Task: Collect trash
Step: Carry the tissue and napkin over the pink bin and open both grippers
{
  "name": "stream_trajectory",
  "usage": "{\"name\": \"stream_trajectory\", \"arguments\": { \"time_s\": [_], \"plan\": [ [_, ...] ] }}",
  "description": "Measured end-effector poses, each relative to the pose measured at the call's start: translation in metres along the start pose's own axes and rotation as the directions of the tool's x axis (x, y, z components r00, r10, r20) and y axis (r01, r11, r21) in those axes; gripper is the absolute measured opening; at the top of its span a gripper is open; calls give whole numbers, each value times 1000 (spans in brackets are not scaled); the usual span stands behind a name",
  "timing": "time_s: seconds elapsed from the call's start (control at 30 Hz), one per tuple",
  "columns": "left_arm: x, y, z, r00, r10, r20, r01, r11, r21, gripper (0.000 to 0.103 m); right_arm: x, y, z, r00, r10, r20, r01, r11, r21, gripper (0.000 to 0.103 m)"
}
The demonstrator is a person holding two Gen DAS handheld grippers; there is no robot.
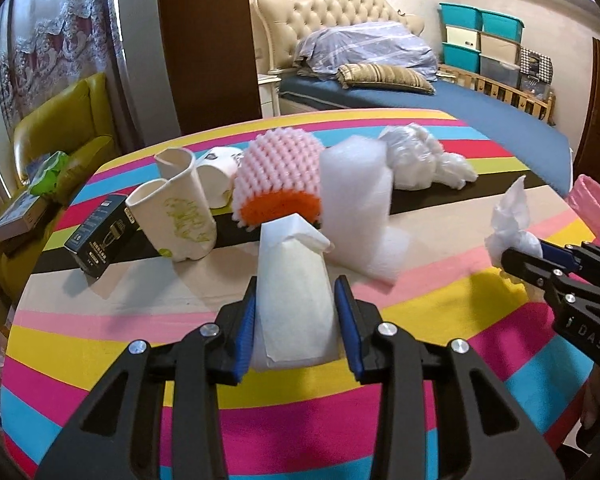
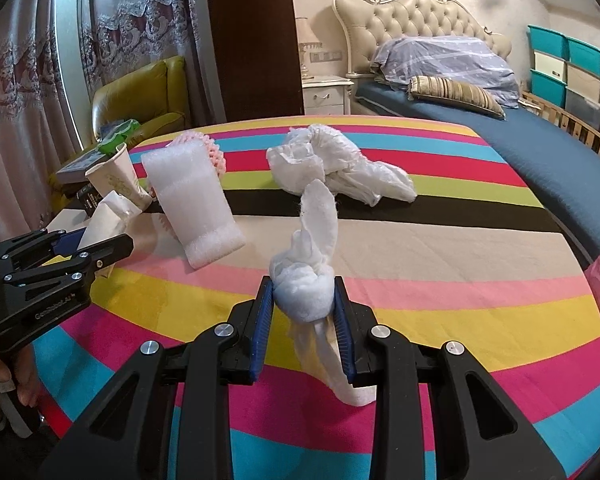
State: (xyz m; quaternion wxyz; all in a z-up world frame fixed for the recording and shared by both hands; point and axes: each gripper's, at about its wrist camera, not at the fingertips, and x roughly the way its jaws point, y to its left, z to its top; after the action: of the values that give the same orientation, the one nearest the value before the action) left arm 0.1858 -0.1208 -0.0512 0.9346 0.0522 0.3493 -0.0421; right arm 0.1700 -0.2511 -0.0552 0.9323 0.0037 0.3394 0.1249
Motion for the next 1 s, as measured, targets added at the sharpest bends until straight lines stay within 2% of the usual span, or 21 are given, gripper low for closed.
{"name": "stream_trajectory", "arguments": {
  "time_s": [0.23,0.37,0.67,1.0],
  "plan": [
    [-19,-17,8,997,-31,64,29,999,27,36,-21,-12,2,998,-11,55,10,1000,20,29],
    [-24,-29,9,996,-42,73,38,998,53,36,-31,-23,0,997,-18,76,16,999,38,29],
    [-27,-57,12,996,-7,88,-7,988,154,36,-38,-44,-4,995,-40,88,33,996,83,29],
    [-28,-79,14,994,-22,104,-2,974,225,36,-45,-57,-9,994,-63,94,53,993,104,29]
  ]
}}
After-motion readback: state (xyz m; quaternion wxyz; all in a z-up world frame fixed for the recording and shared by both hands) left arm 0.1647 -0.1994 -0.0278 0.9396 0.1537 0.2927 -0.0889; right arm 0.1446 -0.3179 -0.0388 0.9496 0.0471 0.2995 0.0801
